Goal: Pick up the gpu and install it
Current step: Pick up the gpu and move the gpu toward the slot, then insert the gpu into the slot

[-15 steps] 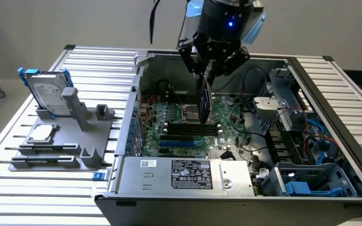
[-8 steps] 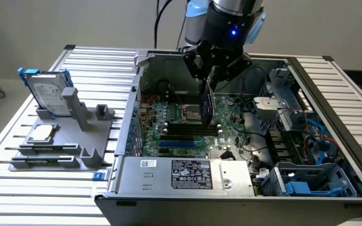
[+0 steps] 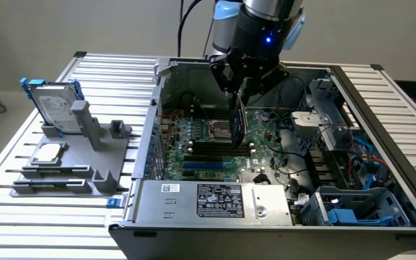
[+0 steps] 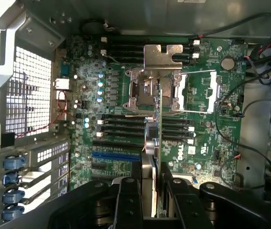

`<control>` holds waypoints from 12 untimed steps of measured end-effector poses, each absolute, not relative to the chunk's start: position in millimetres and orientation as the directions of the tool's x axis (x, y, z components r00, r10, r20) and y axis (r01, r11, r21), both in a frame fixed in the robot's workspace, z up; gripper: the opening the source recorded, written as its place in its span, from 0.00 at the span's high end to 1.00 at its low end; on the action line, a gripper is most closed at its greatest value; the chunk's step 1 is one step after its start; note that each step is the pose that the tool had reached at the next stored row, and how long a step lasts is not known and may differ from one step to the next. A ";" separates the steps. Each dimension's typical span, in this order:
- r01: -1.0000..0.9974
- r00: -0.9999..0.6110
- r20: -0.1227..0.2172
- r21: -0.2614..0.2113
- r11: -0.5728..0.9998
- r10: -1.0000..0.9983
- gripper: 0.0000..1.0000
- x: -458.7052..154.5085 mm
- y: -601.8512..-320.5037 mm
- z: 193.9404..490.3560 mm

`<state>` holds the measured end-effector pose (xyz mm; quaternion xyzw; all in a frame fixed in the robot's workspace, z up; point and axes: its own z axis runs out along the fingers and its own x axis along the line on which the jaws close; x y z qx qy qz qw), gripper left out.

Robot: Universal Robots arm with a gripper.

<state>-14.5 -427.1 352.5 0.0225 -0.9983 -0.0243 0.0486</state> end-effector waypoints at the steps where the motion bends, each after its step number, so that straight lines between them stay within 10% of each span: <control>1: -0.043 -0.994 0.096 0.051 0.998 -0.047 0.73 -14.5 -427.1 352.5; 12: -0.043 -0.994 0.096 0.051 0.998 -0.047 0.73 -14.5 -427.1 352.5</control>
